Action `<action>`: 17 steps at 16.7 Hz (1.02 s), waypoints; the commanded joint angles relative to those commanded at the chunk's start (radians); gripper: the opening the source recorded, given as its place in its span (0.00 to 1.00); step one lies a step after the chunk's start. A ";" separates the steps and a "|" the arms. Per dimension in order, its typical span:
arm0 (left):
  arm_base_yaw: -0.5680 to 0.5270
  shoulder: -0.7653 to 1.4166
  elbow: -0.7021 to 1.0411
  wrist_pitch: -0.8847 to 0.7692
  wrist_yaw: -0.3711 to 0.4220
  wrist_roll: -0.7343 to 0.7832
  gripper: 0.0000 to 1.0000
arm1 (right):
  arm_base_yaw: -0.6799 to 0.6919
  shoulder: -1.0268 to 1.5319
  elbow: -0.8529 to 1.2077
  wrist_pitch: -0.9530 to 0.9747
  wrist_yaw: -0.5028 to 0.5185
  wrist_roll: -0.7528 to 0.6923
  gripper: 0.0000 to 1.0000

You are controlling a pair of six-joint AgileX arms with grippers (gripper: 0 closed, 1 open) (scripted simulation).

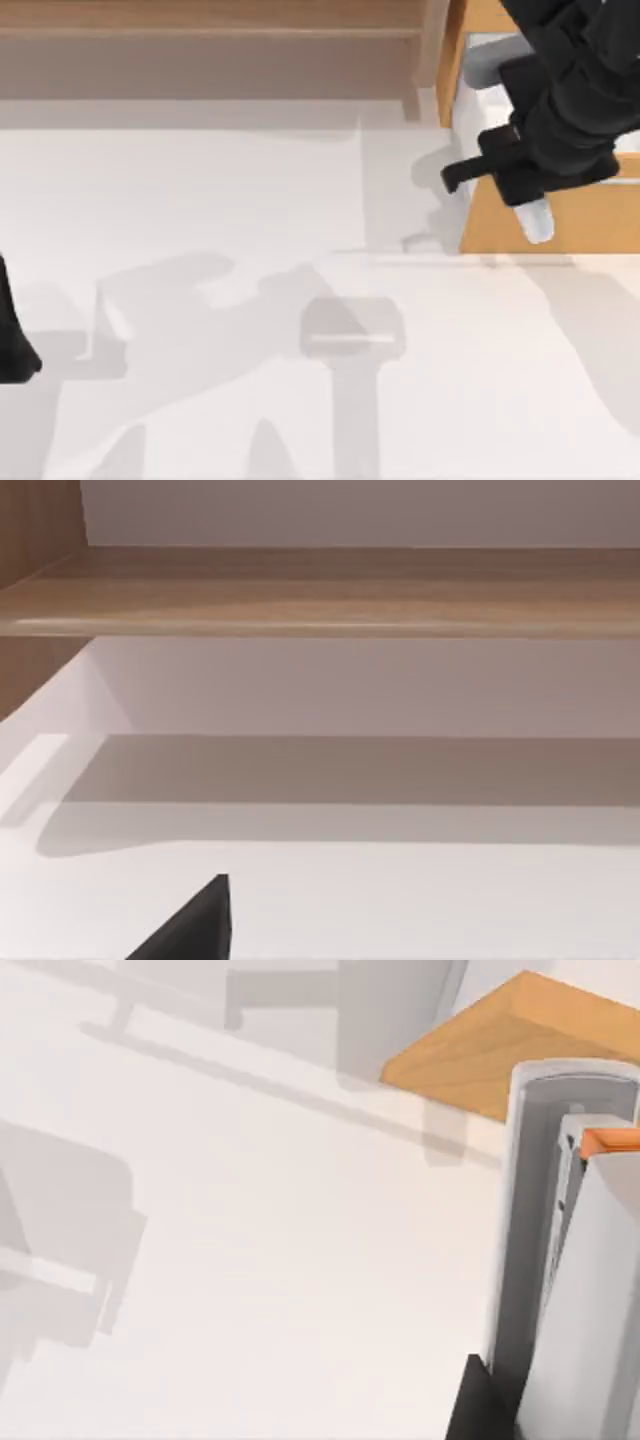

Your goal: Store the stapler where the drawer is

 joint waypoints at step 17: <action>0.000 0.000 0.000 0.000 0.000 0.000 1.00 | -0.353 0.698 0.672 -0.260 -0.126 -0.015 0.00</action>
